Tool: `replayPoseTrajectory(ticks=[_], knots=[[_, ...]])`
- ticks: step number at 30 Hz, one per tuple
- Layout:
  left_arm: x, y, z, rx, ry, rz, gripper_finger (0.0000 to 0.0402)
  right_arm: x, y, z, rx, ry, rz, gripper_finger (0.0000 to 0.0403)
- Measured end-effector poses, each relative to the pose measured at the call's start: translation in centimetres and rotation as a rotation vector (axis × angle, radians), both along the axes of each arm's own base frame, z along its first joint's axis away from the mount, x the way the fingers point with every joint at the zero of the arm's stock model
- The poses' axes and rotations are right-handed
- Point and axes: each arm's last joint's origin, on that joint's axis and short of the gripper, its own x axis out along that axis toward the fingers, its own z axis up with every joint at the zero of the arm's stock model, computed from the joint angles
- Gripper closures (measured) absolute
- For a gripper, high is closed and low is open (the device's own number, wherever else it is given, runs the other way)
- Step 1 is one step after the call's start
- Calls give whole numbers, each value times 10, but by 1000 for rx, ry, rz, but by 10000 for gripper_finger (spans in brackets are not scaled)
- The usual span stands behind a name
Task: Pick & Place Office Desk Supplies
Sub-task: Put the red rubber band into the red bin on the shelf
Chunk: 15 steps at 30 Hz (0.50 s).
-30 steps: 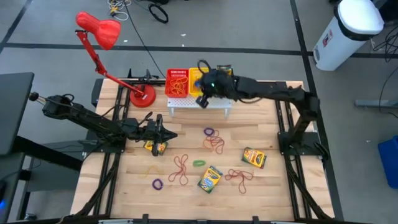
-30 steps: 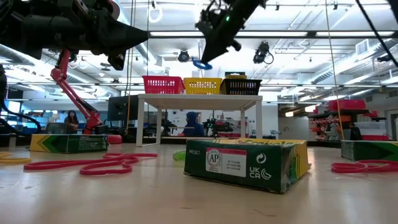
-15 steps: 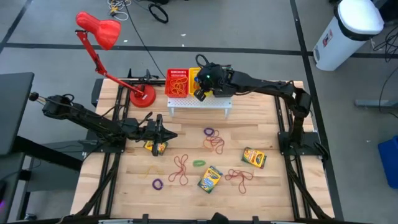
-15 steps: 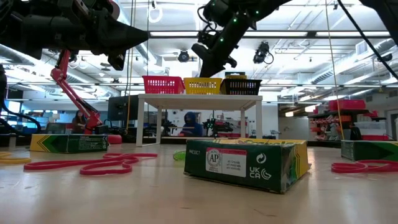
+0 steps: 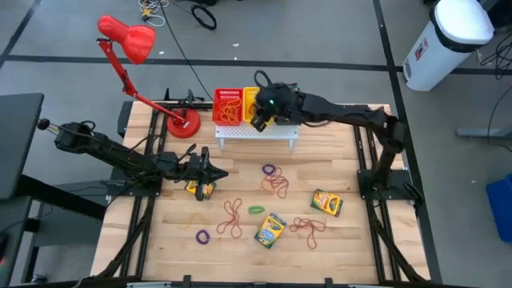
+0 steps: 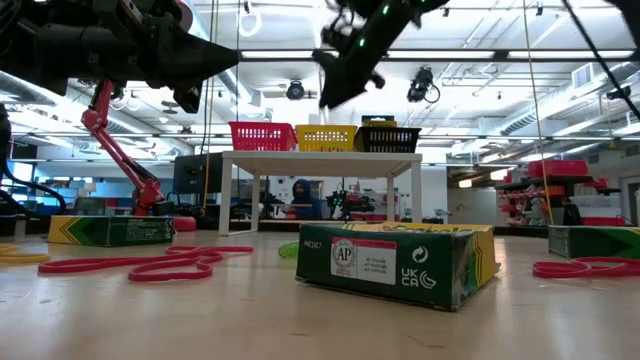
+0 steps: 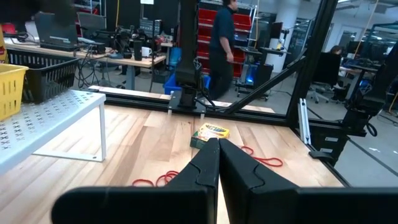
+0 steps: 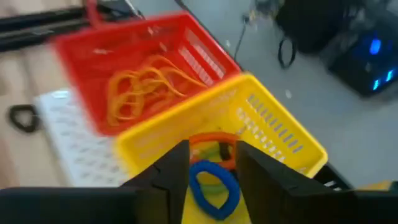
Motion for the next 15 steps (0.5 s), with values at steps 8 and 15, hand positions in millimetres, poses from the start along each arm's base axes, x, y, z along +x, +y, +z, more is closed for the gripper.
replayPoseTrajectory(ticks=[8,15], knots=[[0,0,0,0,0,0,389,-35,80,4,-119,-149,158,393],[0,0,0,0,0,0,389,-87,138,-19,-88,-278,233,392]])
